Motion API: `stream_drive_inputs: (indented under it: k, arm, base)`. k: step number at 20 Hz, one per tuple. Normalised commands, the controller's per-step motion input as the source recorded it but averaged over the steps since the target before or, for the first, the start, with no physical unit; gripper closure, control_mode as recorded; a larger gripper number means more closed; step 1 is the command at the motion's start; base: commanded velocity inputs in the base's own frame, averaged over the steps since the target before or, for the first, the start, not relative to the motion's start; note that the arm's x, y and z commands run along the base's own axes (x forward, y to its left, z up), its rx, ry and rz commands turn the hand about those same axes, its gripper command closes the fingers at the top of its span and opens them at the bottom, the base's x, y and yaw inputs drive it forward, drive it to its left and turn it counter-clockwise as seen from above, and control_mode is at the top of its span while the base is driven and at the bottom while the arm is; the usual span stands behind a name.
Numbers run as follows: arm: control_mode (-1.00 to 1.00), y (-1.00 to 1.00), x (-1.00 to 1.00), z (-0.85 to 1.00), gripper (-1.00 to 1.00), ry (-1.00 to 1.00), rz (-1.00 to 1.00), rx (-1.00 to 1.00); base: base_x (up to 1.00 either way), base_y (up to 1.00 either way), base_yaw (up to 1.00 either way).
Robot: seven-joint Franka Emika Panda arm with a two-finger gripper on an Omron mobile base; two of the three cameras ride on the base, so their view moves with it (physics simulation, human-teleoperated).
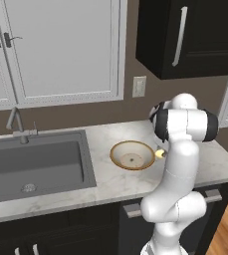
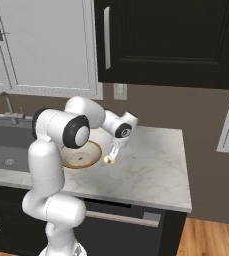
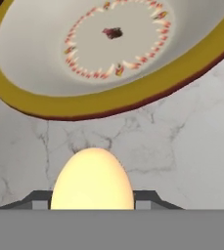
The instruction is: Gather the eggs and milk located in the vicinity of the sink area and place them right next to the bowl.
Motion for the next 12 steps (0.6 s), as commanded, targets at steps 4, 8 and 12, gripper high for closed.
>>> stream_drive_inputs:
  k: [4, 8, 12]
  arm:
    - [-1.00, 0.28, 0.00, 0.00, 1.00, 0.00, -0.01, 0.00]
    - [-1.00, 0.15, 0.00, -0.03, 1.00, 0.00, -0.01, 0.00]
    - [-1.00, 0.00, 0.00, -0.06, -1.00, 0.00, 0.00, 0.01]
  base:
    - [0.00, 0.00, 0.00]
    - [0.00, 0.00, 0.00]
    - [0.00, 0.00, 0.00]
